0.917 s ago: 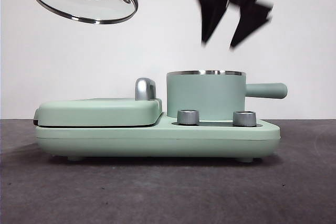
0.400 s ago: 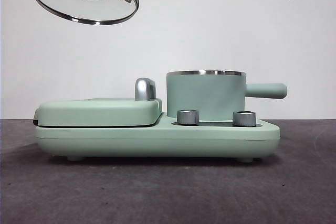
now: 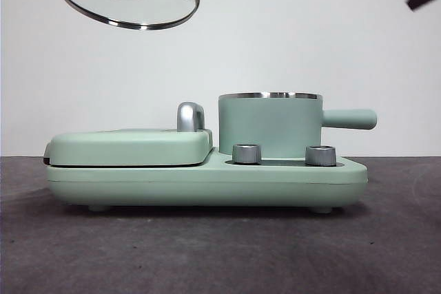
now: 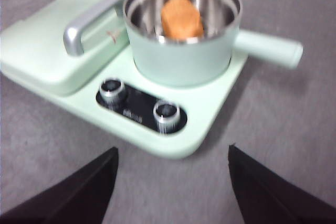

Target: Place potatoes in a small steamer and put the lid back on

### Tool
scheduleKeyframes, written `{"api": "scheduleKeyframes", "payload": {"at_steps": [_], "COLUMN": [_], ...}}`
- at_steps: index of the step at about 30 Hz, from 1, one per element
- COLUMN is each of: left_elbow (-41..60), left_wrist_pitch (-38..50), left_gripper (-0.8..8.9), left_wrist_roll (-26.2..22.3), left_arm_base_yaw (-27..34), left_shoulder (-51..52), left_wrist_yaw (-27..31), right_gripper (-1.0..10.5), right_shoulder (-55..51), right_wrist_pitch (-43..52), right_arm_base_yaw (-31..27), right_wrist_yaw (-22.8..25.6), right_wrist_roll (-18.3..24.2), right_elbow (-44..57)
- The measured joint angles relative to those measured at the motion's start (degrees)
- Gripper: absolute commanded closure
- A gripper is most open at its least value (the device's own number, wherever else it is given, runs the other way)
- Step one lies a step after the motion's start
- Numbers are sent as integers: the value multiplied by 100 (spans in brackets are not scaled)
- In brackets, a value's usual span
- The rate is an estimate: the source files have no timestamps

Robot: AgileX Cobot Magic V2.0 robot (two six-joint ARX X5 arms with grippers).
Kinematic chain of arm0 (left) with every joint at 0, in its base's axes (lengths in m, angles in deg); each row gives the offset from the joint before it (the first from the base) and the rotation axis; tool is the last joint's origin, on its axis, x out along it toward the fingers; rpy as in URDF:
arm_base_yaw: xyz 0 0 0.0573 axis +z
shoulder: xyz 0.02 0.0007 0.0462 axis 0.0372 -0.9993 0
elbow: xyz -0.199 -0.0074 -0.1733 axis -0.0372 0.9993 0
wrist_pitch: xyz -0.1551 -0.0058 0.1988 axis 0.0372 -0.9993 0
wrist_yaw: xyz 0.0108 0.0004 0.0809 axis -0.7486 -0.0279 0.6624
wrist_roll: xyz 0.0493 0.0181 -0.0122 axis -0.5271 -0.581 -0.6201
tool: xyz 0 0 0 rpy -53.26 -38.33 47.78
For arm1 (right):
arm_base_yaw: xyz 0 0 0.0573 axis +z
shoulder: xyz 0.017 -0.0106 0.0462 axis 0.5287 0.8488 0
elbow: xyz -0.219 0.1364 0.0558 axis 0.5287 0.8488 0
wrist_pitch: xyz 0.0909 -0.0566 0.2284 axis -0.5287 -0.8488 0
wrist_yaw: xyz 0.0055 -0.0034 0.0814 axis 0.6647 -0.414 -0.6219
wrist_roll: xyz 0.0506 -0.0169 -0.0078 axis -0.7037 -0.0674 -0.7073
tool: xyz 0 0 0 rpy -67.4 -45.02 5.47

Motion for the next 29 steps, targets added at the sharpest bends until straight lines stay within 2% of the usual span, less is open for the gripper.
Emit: {"api": "scheduleKeyframes", "payload": {"at_steps": [9, 13, 22, 29], "left_elbow": [0, 0, -90, -752], "left_wrist_pitch": [693, 1263, 2789, 3014], "left_gripper": [804, 804, 805, 805], "left_wrist_roll": [0, -2, -2, -310], "left_arm_base_yaw": [-490, -723, -1032, -1150], "left_shoulder": [-352, -820, -2118, -3042], "left_wrist_yaw": [98, 422, 426, 463], "right_gripper": [626, 626, 626, 626], "right_shoulder": [-299, -297, -297, -297], "right_wrist_pitch": [-308, -310, -310, -310], "right_arm_base_yaw": [0, 0, 0, 0], "right_wrist_yaw": [4, 4, 4, 4], "right_wrist_roll": [-214, -216, -219, -225], "right_elbow": [153, 153, 153, 153]}}
